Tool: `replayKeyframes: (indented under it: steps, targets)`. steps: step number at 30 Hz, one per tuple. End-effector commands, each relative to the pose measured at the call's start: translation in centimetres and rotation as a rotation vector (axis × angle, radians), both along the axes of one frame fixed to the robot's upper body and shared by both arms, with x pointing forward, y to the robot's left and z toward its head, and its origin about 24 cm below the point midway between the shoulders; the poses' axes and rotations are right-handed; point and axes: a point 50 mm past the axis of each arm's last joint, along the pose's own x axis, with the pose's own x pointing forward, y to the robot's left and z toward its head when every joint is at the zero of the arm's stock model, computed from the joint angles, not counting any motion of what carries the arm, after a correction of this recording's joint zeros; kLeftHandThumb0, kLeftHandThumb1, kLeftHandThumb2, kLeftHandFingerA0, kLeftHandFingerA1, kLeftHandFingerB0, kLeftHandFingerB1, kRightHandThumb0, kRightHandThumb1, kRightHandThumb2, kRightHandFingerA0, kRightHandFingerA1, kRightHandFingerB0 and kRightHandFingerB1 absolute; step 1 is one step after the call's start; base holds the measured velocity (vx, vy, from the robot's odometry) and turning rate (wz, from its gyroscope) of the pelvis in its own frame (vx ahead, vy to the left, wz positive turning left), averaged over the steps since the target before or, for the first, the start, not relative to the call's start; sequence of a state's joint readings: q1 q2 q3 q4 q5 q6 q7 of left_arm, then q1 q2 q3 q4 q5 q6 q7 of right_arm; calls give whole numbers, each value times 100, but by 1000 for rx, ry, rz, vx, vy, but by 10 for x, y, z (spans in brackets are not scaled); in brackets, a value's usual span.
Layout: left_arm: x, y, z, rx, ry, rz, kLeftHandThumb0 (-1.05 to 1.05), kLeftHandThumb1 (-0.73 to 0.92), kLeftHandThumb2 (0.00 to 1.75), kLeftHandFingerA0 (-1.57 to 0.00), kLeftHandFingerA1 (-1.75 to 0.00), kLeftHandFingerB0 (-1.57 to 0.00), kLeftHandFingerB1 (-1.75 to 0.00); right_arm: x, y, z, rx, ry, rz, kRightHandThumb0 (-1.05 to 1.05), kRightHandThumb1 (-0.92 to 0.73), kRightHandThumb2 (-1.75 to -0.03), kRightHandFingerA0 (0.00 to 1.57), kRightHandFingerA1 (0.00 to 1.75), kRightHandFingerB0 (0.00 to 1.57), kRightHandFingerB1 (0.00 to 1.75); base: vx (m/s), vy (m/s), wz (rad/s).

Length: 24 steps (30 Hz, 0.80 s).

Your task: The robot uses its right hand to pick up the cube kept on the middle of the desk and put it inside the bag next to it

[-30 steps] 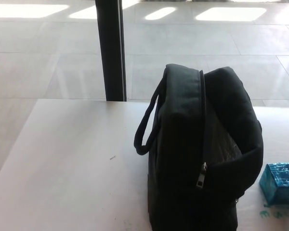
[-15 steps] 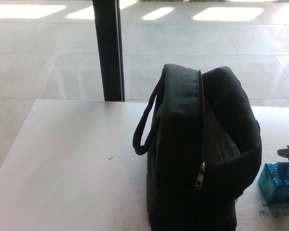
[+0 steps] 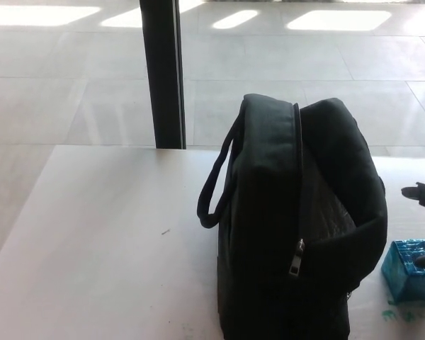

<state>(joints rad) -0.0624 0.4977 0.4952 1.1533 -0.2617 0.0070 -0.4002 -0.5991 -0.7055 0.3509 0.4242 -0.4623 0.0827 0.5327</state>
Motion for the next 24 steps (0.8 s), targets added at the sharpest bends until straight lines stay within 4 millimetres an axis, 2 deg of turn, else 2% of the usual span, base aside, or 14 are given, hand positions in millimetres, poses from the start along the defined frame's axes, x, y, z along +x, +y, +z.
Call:
replayKeyframes:
  steps: [1,3,4,5,7,8,15,16,19,20,21,22,23,24]
  targets:
    - [2,6,6,21,-14,10,-105,58,92,-29,-156,-23,-146,-6,-2,-10,-47,49,18,-90,-52,-91,0,4,10,23,0,0,0]
    - [2,6,6,15,-17,13,-105,58,91,-29,-155,-23,-144,-7,0,-14,-58,59,34,-90,-53,-91,0,5,10,22,0,0,0]
    - [3,6,6,15,-18,7,-105,59,91,-29,-154,-22,-143,-7,4,-15,-48,59,43,-87,-55,-59,0,8,5,29,0,0,0]
    - [3,5,6,14,-19,5,-105,59,90,-28,-152,-22,-142,-7,6,-16,-41,59,48,-92,-54,-92,0,1,9,21,0,0,0]
    - [4,5,6,15,-18,4,-105,58,90,-29,-154,-22,-143,-5,10,-17,-39,57,56,-94,-54,-93,0,0,8,20,0,0,0]
    - [4,5,6,10,-20,11,-105,56,92,-32,-160,-23,-147,-4,13,-16,-39,52,68,-93,-54,-92,0,1,8,21,0,0,0]
    - [5,6,7,15,-19,10,-105,60,92,-31,-157,-22,-144,-1,25,-16,-29,59,95,-91,-53,-93,0,2,7,26,0,0,0]
    - [5,6,7,15,-19,10,-105,60,92,-31,-157,-23,-144,-1,25,-17,-28,63,95,-91,-55,-63,0,9,8,30,0,0,0]
    - [5,5,7,12,-23,5,-105,60,92,-32,-160,-24,-148,-3,24,-20,-49,94,97,-82,-52,-59,0,12,8,28,0,0,0]
    - [5,5,7,17,-23,5,-105,60,94,-32,-159,-23,-146,-3,21,-23,-73,147,73,-86,-50,-88,0,8,5,23,0,0,0]
    - [6,6,8,20,-23,7,-105,60,94,-31,-159,-22,-145,-3,18,-25,-102,186,60,-84,-50,-58,0,17,7,30,0,0,0]
    - [6,6,8,22,-22,7,-105,61,93,-32,-158,-23,-144,-4,15,-28,-141,222,49,-78,-34,-74,0,16,6,33,0,0,0]
    - [7,6,8,24,-19,8,-82,0,103,-46,-109,-19,-92,-4,13,-30,-162,245,39,-73,-45,-85,0,14,8,30,0,0,0]
    - [7,6,9,25,-20,7,-82,0,103,-46,-109,-19,-92,-4,12,-32,-176,262,32,-73,-45,-85,0,14,8,30,0,0,0]
